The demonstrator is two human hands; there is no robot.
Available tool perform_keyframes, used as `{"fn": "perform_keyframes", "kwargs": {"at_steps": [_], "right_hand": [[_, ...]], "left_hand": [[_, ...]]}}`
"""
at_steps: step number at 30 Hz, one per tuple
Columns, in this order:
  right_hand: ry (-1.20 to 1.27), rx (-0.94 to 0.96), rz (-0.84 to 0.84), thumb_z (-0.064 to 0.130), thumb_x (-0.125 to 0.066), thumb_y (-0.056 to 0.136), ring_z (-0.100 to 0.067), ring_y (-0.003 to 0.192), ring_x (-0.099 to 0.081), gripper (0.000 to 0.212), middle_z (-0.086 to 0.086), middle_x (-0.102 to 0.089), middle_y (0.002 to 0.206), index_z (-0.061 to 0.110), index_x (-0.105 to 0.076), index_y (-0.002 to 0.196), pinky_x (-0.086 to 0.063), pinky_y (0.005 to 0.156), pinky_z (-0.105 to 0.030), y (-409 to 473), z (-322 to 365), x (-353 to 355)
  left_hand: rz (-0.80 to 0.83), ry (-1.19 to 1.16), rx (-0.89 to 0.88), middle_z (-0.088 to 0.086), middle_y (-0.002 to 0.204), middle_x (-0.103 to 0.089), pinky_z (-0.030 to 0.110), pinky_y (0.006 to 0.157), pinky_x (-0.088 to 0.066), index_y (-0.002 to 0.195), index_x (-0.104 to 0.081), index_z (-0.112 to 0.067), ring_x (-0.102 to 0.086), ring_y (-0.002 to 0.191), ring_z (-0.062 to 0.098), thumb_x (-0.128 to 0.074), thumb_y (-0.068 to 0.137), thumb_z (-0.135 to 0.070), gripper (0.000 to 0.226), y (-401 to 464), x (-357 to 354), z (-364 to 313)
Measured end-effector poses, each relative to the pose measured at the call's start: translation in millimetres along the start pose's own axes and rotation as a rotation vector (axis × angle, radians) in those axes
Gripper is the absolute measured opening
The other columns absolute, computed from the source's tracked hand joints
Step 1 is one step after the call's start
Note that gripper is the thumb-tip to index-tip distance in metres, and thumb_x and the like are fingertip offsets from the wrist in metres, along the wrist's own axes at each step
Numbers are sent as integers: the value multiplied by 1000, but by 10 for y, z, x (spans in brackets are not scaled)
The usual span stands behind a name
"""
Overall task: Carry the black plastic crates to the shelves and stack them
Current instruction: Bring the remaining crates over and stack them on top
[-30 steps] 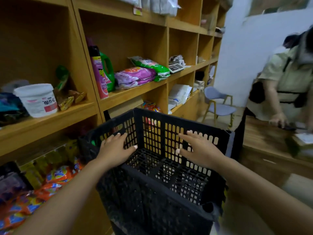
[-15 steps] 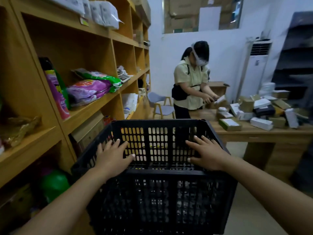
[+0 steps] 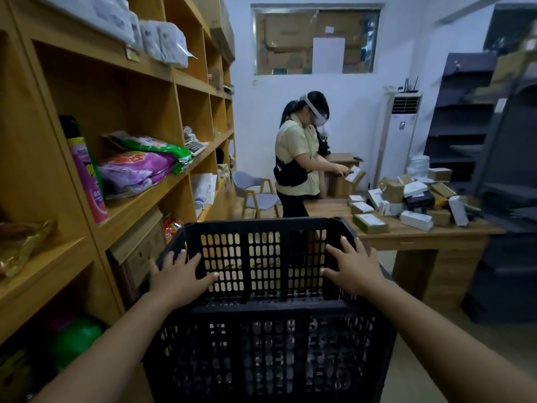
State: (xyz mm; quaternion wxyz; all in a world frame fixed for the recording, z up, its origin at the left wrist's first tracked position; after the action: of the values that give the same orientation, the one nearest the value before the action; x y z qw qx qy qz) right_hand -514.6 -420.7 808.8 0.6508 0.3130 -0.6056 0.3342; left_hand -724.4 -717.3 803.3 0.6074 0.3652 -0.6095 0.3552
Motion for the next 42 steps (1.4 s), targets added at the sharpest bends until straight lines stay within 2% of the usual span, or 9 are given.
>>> {"fn": "perform_keyframes", "kwargs": {"at_steps": [5,11,15,18,25,30,35,40,42], "right_hand": [[-46,-109,59,63,-43,90,-39,147,8,76,-8,7,162,35,-11,153,-12,114,-59,255,-253,-63],[-21,-106,99,58,-49,90,-44,145,7,78,-5,13,162,36,-8,153,-21,115,-56,499,-274,-211],[-82,-146,73,51,-52,92,-47,144,-7,74,-6,9,162,37,-10,152,-37,107,-49,628,-330,-199],[-125,-148,13,43,-49,95,-41,136,-28,65,-5,-5,162,38,-16,150,-45,98,-43,658,-319,-148],[-140,-182,-9,26,-46,97,-36,134,-34,56,4,-19,160,39,-28,148,-48,91,-38,577,-329,-94],[-108,-193,-20,38,-50,94,-36,130,-38,55,1,-28,156,35,-32,146,-46,92,-40,513,-305,-48],[-110,-215,-36,32,-51,95,-40,125,-43,51,1,-25,158,32,-37,143,-49,87,-42,519,-340,-68],[-17,-188,-29,35,-53,93,-37,127,-42,50,1,-29,157,30,-43,142,-42,98,-42,560,-366,-34],[44,-160,-64,33,-58,92,-32,127,-46,51,-3,-38,152,29,-45,141,-38,100,-41,586,-353,10]], "left_hand": [[73,1,91,4,161,3,62,113,-2,151,-9,-35,7,146,36,-27,78,-82,89,218,-162,207],[49,-46,83,4,161,6,57,113,-17,152,-5,-34,-3,144,43,-34,82,-75,86,461,-122,243],[72,-73,65,3,161,5,50,108,-30,152,-4,-34,-14,142,44,-37,84,-73,85,667,-155,340],[36,-49,54,1,161,4,47,102,-38,152,-9,-33,-20,140,43,-35,84,-72,83,734,-183,335],[-24,-131,61,-1,161,-7,46,101,-36,149,-25,-33,-31,133,44,-37,85,-69,74,722,-131,348],[-21,-126,60,-1,161,-8,46,102,-35,148,-29,-32,-30,133,45,-38,86,-68,72,731,-160,359],[-6,-95,70,-1,161,-7,46,102,-36,146,-33,-32,-31,134,44,-36,88,-65,67,736,-158,379],[-12,-84,63,0,160,-12,47,104,-34,143,-38,-31,-33,133,44,-38,87,-66,66,736,-112,360],[-2,-154,59,2,159,-16,49,105,-34,140,-43,-31,-32,135,43,-40,85,-67,66,793,-124,384]]}}
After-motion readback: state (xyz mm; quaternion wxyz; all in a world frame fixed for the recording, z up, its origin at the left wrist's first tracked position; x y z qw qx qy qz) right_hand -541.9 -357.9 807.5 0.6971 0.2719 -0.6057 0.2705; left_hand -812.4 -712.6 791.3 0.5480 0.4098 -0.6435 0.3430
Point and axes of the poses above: each hand's wrist, its own y-axis towards the middle knuckle, its own x-axis out of the back of the hand, z = x × y, the point moved 9 cm from there along y, towards the middle knuckle
